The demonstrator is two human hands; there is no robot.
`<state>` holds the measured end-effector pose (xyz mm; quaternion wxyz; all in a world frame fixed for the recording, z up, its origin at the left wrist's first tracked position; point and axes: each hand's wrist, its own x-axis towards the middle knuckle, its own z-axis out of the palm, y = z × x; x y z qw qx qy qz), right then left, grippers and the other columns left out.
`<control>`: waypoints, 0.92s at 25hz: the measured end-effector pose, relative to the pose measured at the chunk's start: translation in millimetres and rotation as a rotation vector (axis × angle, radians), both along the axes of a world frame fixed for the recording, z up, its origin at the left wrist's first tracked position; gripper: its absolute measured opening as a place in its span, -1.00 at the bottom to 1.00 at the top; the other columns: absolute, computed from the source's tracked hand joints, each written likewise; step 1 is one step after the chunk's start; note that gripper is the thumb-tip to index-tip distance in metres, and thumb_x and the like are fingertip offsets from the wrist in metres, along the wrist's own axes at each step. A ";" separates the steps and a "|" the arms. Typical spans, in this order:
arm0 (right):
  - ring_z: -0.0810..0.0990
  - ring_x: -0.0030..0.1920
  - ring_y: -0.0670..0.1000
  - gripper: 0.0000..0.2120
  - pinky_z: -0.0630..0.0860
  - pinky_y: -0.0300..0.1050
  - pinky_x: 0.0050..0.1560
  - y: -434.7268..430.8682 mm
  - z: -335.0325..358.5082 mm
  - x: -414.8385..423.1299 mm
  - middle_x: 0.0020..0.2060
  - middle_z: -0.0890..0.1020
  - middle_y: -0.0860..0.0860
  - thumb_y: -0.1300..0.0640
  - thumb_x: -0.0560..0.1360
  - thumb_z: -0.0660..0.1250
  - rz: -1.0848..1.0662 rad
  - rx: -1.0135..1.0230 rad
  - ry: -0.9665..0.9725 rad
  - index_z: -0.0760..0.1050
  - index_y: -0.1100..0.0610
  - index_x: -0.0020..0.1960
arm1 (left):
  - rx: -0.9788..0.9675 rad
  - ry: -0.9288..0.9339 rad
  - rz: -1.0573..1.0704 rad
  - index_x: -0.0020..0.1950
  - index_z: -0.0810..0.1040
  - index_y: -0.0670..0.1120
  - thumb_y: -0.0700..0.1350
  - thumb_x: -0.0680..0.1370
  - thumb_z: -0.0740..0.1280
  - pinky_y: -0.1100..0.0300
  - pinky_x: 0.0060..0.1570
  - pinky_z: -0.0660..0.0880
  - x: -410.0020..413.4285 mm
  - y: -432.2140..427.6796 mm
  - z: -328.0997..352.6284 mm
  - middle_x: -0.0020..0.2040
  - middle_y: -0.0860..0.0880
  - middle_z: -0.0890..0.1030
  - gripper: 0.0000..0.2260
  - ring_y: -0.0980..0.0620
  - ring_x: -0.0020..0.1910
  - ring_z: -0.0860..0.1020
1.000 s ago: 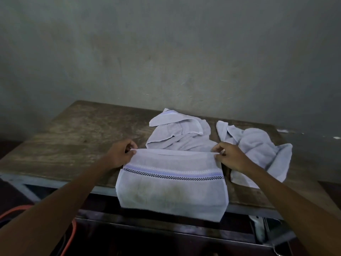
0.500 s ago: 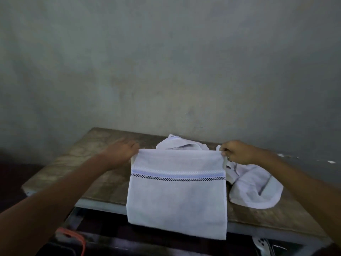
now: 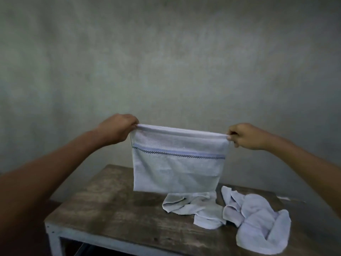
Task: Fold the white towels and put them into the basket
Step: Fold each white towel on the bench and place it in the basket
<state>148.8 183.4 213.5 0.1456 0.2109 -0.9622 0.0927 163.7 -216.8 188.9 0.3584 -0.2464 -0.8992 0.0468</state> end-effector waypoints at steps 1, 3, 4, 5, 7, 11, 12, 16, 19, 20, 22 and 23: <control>0.51 -0.31 0.00 -0.84 0.37 -0.15 -0.26 -1.0 1.8 1.8 -0.36 0.58 0.03 0.20 0.58 0.22 -0.001 -0.006 -0.085 0.48 0.10 -0.17 | 0.074 -0.158 0.028 0.00 0.57 -0.20 -0.20 0.58 0.16 0.16 -0.20 0.41 0.9 -1.4 0.8 -0.12 -0.13 0.62 -0.80 -0.14 -0.16 0.56; 0.53 -0.31 -0.04 -0.82 0.39 -0.20 -0.24 -1.3 3.0 6.3 -0.33 0.61 0.06 0.20 0.59 0.19 0.011 -0.101 -0.126 0.49 0.08 -0.15 | 0.180 -0.384 0.066 0.00 0.57 -0.19 -0.22 0.58 0.20 0.24 -0.24 0.35 1.7 -5.8 1.7 -0.22 -0.03 0.59 -0.85 0.03 -0.23 0.53; 0.53 -0.31 -0.06 -0.83 0.39 -0.22 -0.24 -2.0 3.5 6.9 -0.32 0.60 0.07 0.20 0.59 0.19 0.024 -0.173 -0.114 0.51 0.09 -0.13 | 0.222 -0.437 0.052 -0.02 0.57 -0.18 -0.22 0.58 0.22 0.31 -0.29 0.35 1.1 -10.0 1.9 -0.28 0.02 0.56 -0.86 0.15 -0.31 0.50; 0.53 -0.30 -0.06 -0.83 0.40 -0.23 -0.23 -3.4 3.9 5.9 -0.32 0.60 0.07 0.21 0.59 0.19 0.036 -0.241 -0.117 0.52 0.12 -0.11 | 0.251 -0.495 0.032 -0.04 0.57 -0.18 -0.21 0.58 0.23 0.36 -0.33 0.36 1.1 -13.7 2.5 -0.31 0.05 0.54 -0.87 0.19 -0.37 0.49; 0.54 -0.29 -0.04 -0.83 0.41 -0.23 -0.17 -7.8 0.0 -2.4 -0.31 0.60 0.07 0.21 0.59 0.20 0.057 -0.295 -0.201 0.55 0.15 -0.09 | 0.258 -0.602 0.016 -0.06 0.58 -0.16 -0.20 0.57 0.26 0.38 -0.35 0.38 -3.2 -20.9 0.2 -0.32 0.03 0.56 -0.89 0.23 -0.41 0.49; 0.55 -0.28 -0.07 -0.84 0.41 -0.21 -0.16 -30.8 -32.5 -36.6 -0.31 0.61 0.04 0.20 0.58 0.22 0.025 -0.212 -0.329 0.56 0.14 -0.11 | 0.199 -0.507 0.131 -0.02 0.59 -0.14 -0.19 0.54 0.30 0.36 -0.31 0.33 -25.8 -34.1 -32.8 -0.17 -0.03 0.58 -0.91 0.10 -0.28 0.47; 0.54 -0.29 -0.07 -0.84 0.41 -0.22 -0.18 -38.5 -42.1 -45.6 -0.31 0.60 0.04 0.21 0.58 0.22 0.020 -0.204 -0.326 0.55 0.15 -0.11 | 0.220 -0.462 0.149 -0.02 0.60 -0.15 -0.19 0.54 0.31 0.30 -0.29 0.33 -31.6 -38.2 -43.1 -0.13 -0.05 0.61 -0.90 0.05 -0.24 0.47; 0.51 -0.25 0.03 -0.88 0.37 -0.25 -0.30 -66.7 -65.0 -72.6 -0.32 0.54 -0.01 0.26 0.56 0.21 0.025 -0.222 -0.122 0.50 0.16 -0.10 | 0.313 -0.224 0.223 -0.05 0.63 -0.07 -0.14 0.51 0.34 0.15 -0.18 0.44 -43.0 -62.7 -69.4 -0.10 -0.04 0.67 -0.91 -0.08 -0.16 0.58; 0.48 -0.21 0.06 -0.90 0.28 -0.15 -0.26 -66.3 -68.0 -65.9 -0.25 0.55 0.05 0.27 0.55 0.23 0.031 -0.263 0.078 0.53 0.20 -0.05 | 0.347 -0.017 0.156 -0.07 0.66 -0.04 -0.03 0.47 0.29 0.08 -0.17 0.53 -30.7 -62.8 -77.3 -0.14 -0.01 0.69 -0.82 -0.08 -0.20 0.62; 0.47 -0.22 0.06 -0.90 0.27 -0.15 -0.26 -62.3 -72.2 -56.7 -0.25 0.54 0.06 0.28 0.54 0.24 0.040 -0.276 0.107 0.53 0.22 -0.04 | 0.376 -0.008 0.110 -0.09 0.66 -0.04 0.00 0.45 0.26 0.09 -0.18 0.53 -22.3 -59.5 -82.3 -0.16 0.00 0.68 -0.78 -0.05 -0.23 0.61; 0.45 -0.30 0.01 -0.92 0.30 -0.26 -0.32 -49.3 -93.3 -32.1 -0.32 0.52 0.01 0.29 0.53 0.25 0.069 -0.276 0.077 0.52 0.20 -0.07 | 0.417 -0.117 0.016 -0.11 0.66 -0.03 0.10 0.44 0.22 0.16 -0.20 0.51 -0.6 -53.7 -102.2 -0.20 0.03 0.67 -0.71 0.07 -0.27 0.58; 0.45 -0.34 -0.07 -0.89 0.32 -0.33 -0.32 -40.0 -108.2 -18.1 -0.34 0.52 -0.04 0.30 0.53 0.26 0.088 -0.264 0.012 0.51 0.15 -0.12 | 0.431 -0.236 -0.027 -0.12 0.65 0.00 0.14 0.43 0.22 0.20 -0.20 0.51 11.9 -51.1 -115.5 -0.20 0.06 0.66 -0.70 0.16 -0.27 0.57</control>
